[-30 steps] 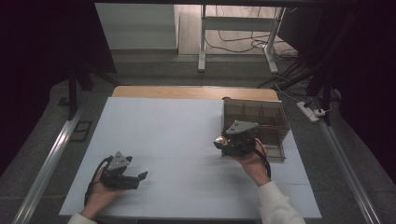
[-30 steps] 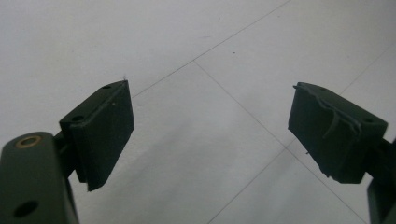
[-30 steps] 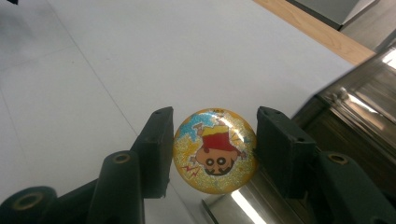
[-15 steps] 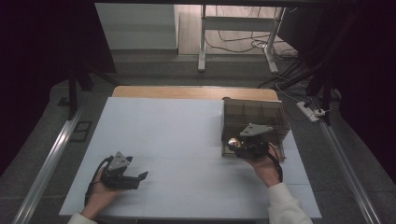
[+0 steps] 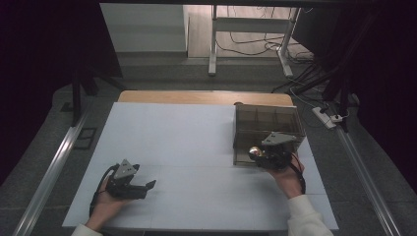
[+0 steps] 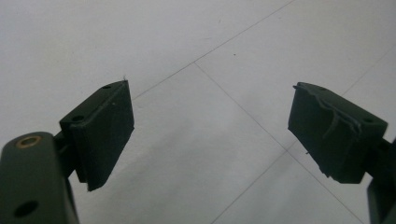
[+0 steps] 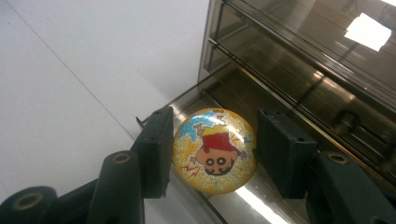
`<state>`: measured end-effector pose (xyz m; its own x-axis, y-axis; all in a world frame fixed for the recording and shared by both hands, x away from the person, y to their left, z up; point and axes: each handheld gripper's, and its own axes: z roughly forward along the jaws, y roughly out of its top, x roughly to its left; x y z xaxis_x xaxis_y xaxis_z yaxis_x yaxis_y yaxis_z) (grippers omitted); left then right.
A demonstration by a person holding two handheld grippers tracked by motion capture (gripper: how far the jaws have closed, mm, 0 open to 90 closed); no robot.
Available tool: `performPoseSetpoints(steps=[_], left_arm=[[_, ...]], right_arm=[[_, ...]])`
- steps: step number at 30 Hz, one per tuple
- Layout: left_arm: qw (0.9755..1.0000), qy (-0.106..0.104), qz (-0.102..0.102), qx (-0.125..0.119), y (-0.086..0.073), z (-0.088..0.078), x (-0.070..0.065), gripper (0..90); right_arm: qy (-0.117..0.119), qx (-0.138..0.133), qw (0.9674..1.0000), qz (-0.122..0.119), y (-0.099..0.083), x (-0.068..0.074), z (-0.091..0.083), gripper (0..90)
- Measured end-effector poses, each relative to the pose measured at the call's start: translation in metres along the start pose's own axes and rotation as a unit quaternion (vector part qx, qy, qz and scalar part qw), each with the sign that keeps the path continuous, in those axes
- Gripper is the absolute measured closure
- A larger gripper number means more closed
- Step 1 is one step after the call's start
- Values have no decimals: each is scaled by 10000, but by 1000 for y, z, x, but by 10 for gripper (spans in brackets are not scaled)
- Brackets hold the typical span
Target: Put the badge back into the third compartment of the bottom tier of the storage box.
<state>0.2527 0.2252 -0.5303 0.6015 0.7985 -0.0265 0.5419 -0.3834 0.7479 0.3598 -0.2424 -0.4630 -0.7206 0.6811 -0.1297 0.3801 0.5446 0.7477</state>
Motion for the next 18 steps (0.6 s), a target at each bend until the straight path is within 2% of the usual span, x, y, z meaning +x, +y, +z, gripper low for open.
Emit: performPoseSetpoints(steps=[18], left_arm=[[10000, 5, 12, 11, -1, 0, 0, 145]], right_arm=[[-260, 16, 9995, 204, -15, -20, -18, 471]])
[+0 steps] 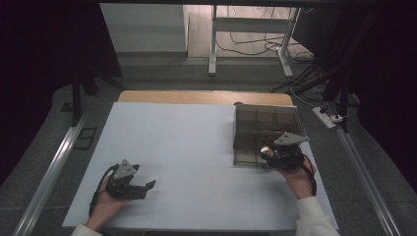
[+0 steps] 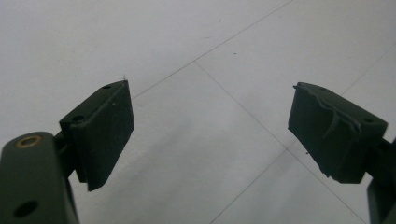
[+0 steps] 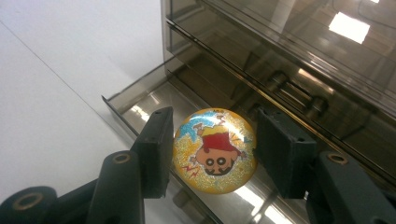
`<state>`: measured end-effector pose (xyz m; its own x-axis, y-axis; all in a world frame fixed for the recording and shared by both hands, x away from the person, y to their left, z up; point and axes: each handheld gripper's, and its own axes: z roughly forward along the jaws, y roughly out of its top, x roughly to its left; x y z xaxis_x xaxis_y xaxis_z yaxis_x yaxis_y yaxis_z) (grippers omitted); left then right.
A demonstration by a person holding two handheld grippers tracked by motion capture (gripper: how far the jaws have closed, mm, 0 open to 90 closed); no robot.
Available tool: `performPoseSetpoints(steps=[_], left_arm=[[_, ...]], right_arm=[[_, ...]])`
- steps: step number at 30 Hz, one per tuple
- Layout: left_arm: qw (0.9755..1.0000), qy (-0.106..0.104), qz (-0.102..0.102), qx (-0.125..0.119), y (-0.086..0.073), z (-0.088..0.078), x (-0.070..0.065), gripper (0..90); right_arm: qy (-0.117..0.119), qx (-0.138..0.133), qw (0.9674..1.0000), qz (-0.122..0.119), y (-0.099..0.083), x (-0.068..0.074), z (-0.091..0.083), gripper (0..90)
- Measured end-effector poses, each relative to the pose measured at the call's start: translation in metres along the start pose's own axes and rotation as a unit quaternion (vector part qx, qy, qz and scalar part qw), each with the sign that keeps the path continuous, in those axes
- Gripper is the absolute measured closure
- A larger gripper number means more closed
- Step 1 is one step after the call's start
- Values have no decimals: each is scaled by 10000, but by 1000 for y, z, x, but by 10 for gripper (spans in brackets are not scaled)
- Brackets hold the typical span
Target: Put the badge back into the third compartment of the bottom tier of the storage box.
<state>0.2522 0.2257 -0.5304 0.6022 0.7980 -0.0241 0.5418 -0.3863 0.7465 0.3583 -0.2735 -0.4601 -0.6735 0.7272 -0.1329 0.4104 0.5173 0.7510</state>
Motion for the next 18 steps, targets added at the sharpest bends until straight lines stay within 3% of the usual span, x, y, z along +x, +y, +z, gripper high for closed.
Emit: performPoseSetpoints(steps=[18], left_arm=[[10000, 20, -26, -10, 0, 0, 0, 145]], right_arm=[[-260, 25, 9994, 223, -13, -21, -10, 470]])
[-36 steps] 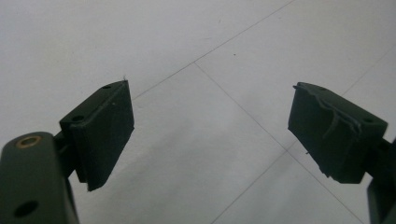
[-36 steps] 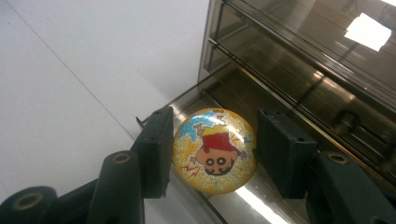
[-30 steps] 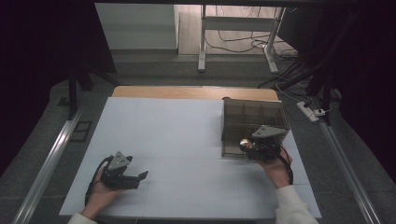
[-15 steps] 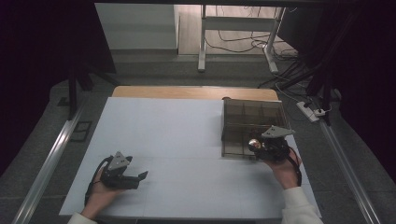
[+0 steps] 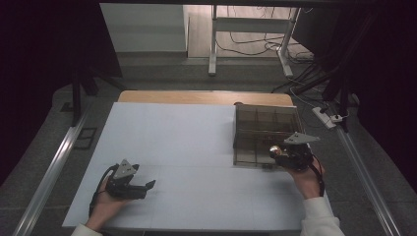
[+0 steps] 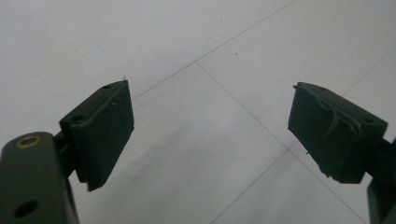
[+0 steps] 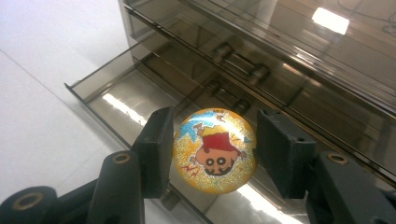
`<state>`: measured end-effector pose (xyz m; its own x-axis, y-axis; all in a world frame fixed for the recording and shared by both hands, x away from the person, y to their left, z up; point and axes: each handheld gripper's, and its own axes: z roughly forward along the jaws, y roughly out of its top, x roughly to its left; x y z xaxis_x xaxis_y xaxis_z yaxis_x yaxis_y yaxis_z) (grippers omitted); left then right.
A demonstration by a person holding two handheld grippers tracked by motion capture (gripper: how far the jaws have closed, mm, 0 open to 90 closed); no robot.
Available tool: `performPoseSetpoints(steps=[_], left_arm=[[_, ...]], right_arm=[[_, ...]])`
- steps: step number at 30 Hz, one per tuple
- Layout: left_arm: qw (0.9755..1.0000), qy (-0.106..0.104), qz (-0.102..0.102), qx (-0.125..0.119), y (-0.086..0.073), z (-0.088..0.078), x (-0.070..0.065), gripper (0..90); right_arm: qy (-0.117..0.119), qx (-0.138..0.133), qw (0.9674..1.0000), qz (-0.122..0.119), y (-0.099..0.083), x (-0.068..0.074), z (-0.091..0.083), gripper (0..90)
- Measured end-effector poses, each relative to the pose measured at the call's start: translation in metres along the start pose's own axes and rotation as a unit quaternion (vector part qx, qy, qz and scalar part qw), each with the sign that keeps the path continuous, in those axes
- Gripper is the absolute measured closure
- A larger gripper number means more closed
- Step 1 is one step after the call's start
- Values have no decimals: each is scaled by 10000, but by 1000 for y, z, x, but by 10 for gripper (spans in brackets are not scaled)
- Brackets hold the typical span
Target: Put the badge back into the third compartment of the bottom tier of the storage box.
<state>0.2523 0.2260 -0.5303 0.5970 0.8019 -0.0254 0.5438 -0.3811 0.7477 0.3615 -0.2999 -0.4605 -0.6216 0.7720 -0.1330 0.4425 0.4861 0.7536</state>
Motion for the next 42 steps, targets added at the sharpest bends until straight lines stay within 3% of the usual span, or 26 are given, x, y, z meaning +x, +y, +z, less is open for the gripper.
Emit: performPoseSetpoints(steps=[23, 36, 42], left_arm=[[10000, 6, 31, 24, 0, 1, -1, 145], [10000, 8, 34, 25, 0, 0, -1, 145], [10000, 9, 36, 32, 0, 0, 0, 145]], right_arm=[[-318, 303, 9984, 342, -21, -27, 4, 471], [-355, 410, 9979, 340, -25, -30, 8, 468], [-263, 303, 9985, 376, -24, -30, 7, 377]])
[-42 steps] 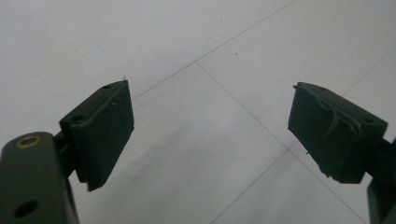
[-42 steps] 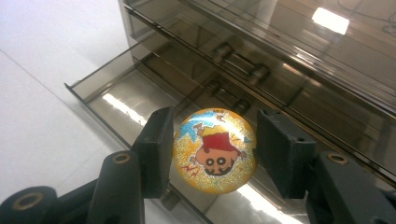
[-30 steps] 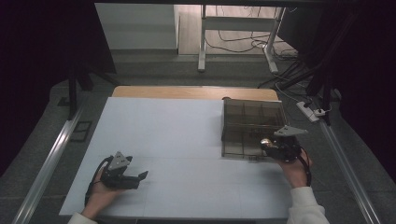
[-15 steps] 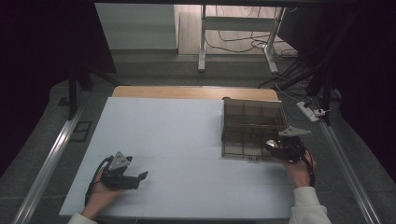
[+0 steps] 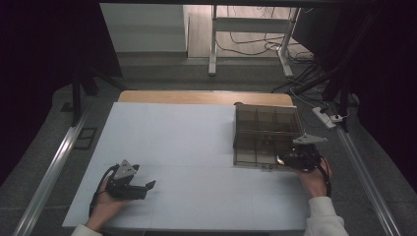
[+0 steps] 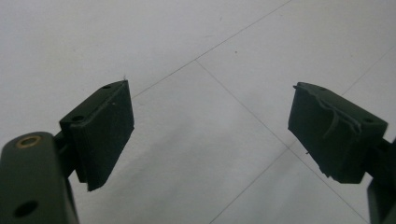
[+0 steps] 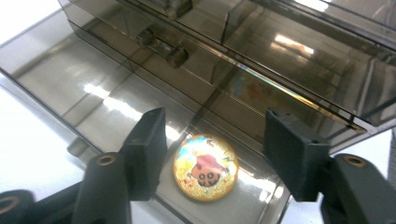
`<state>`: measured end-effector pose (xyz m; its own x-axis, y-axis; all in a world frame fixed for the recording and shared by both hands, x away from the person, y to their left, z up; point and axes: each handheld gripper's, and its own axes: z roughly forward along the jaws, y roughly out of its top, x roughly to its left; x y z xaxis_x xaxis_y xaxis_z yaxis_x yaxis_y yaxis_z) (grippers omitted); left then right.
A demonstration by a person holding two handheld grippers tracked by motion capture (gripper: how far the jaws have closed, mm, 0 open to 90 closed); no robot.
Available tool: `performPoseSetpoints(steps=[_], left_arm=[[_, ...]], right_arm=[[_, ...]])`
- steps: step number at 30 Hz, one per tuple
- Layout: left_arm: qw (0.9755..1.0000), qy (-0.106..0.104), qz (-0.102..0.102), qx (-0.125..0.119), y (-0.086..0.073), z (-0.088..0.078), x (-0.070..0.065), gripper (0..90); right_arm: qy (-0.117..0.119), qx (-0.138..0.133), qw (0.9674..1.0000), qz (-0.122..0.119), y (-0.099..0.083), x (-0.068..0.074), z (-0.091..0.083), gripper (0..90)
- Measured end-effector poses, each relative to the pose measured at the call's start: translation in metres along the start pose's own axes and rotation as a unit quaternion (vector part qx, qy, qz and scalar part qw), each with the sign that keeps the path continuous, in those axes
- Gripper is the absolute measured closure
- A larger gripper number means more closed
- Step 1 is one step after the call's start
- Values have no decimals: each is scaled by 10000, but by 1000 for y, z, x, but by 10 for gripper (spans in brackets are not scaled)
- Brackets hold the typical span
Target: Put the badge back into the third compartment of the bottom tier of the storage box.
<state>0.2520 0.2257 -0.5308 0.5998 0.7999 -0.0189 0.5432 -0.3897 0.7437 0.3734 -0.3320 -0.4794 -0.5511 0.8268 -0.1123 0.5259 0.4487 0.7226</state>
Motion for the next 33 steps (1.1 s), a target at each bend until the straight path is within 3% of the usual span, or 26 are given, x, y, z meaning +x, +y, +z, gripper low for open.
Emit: performPoseSetpoints(steps=[6, 13, 19, 33], left_arm=[[10000, -4, -12, -18, 0, 0, 0, 145], [10000, -4, -61, -59, 1, 1, 2, 145], [9999, -30, -108, -77, 4, 4, 5, 145], [9998, -57, -111, -140, 3, 2, 7, 145]], right_arm=[[40, -109, 9999, -21, 1, 3, -1, 305], [389, -278, 9988, -44, 5, 11, -1, 269], [700, -469, 9964, -130, 5, 22, 0, 261], [1102, -854, 9899, -242, -8, 48, -13, 258]])
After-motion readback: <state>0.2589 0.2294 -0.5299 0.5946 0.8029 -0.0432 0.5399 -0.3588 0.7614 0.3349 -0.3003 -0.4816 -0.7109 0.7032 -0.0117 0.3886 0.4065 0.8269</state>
